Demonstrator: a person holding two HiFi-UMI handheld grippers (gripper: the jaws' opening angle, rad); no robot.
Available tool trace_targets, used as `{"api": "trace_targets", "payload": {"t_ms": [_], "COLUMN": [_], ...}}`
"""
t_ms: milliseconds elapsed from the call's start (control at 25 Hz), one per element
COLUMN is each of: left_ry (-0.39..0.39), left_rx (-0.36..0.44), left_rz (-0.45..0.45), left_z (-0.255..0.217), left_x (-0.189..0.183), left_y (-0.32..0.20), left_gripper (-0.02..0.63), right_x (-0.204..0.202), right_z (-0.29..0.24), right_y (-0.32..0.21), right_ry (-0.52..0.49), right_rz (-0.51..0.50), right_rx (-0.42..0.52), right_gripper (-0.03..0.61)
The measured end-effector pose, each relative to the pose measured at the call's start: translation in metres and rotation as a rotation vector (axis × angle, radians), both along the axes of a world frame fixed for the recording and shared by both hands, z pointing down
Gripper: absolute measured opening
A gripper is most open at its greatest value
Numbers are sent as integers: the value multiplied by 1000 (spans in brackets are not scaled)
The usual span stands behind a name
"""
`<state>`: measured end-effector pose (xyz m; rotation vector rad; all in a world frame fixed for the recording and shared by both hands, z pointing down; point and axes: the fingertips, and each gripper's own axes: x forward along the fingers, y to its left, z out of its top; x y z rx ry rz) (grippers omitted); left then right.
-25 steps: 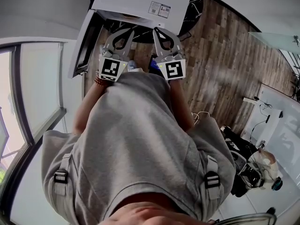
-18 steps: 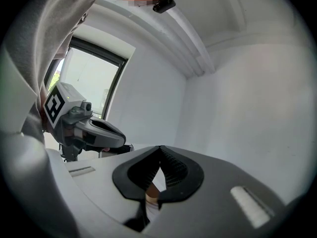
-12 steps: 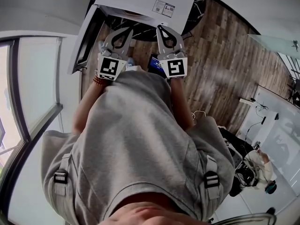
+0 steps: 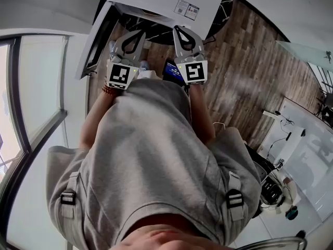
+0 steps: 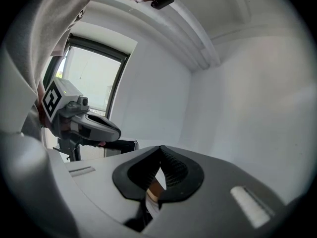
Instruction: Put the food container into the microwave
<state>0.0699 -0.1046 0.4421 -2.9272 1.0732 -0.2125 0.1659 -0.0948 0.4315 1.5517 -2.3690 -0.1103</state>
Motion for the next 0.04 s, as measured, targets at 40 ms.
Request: {"api": "trace_targets", "payload": {"t_ms": [40], "left_ry": [0], "left_rx": [-1], "left_rz": [-3], "left_z": [1], "left_x": [-2], "left_y": [-1], "left_gripper": [-2], "right_x": [-1], "right_z": [2], "right_y": [-2], "right_ry": [1], "right_rz": [-3], "right_rx": [-4], "right_gripper": [6]}}
